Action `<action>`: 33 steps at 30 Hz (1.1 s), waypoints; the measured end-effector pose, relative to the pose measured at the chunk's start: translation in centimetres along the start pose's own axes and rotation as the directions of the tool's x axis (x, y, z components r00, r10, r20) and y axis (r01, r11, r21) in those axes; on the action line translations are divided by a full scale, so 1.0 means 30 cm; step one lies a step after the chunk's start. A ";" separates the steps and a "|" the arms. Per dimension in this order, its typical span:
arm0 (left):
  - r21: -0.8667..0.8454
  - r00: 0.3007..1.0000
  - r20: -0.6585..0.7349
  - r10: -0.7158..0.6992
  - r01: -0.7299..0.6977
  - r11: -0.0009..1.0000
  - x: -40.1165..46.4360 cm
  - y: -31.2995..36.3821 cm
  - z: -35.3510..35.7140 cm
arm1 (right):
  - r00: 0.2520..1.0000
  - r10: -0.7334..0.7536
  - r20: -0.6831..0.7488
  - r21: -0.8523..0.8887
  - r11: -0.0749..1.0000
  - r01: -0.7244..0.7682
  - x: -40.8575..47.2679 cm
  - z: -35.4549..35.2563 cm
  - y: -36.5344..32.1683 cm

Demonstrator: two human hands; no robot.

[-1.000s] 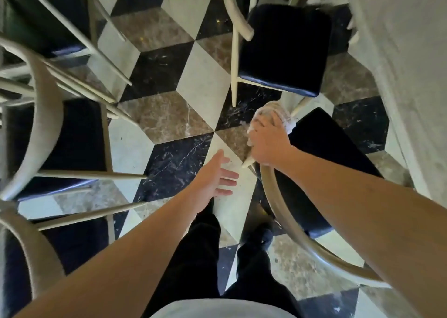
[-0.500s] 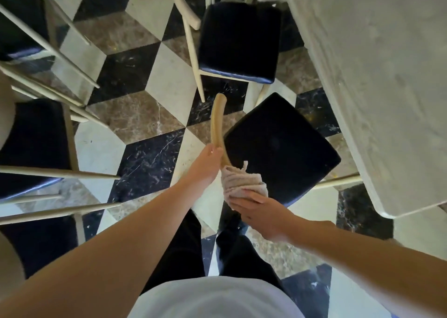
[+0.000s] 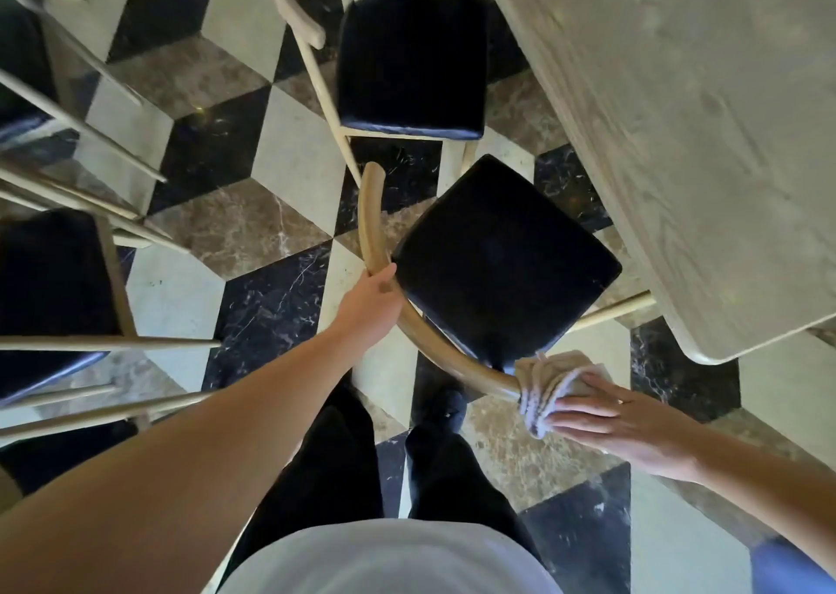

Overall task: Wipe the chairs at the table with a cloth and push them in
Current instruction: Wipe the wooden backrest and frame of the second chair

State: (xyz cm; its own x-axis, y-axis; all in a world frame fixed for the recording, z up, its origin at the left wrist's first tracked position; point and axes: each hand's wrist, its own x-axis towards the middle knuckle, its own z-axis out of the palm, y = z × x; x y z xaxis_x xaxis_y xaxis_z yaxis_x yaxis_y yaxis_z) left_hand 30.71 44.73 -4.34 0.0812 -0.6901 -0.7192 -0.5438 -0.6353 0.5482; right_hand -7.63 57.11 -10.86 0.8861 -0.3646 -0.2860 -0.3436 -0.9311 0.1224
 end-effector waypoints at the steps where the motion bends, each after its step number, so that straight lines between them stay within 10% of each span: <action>1: 0.002 1.000 0.003 0.005 -0.005 1.000 0.003 -0.004 -0.007 | 1.000 -0.021 0.010 0.047 0.999 0.021 -0.009 0.000 0.026; 6: -0.142 0.999 -0.010 -0.035 0.033 0.989 0.026 -0.014 -0.021 | 0.970 0.095 0.223 0.253 0.956 -0.151 -0.026 -0.002 -0.029; 15: -0.392 0.992 0.029 -0.122 0.123 0.911 0.072 -0.035 -0.092 | 0.913 0.407 -0.001 0.590 0.738 -0.328 0.508 -0.201 -0.154; 23: -0.232 0.984 0.139 -0.108 0.139 0.963 0.171 0.035 -0.238 | 0.727 0.679 0.102 0.911 0.229 -0.343 0.984 -0.342 0.007; 26: -0.108 0.998 0.043 0.040 -0.035 0.994 0.242 0.111 -0.280 | 0.641 0.731 0.234 0.972 -0.159 -0.174 1.084 -0.402 0.109; 29: 0.054 0.979 -0.039 0.199 -0.197 0.979 0.368 0.194 -0.289 | 0.532 0.686 0.495 0.803 -0.595 0.020 1.110 -0.371 0.231; 33: 0.479 0.885 -0.003 0.466 -0.408 0.777 0.525 0.202 -0.263 | 0.436 0.603 0.668 0.619 -0.775 0.124 1.096 -0.216 0.309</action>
State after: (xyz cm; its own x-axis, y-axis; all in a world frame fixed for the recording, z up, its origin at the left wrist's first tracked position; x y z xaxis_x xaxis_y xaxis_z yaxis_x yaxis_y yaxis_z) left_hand 35.29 27.29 -8.97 -0.1791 -0.9076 -0.3797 -0.8559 -0.0466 0.5150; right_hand 20.35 36.56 -12.99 -0.0290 -0.7272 -0.6858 0.1835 0.6706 -0.7188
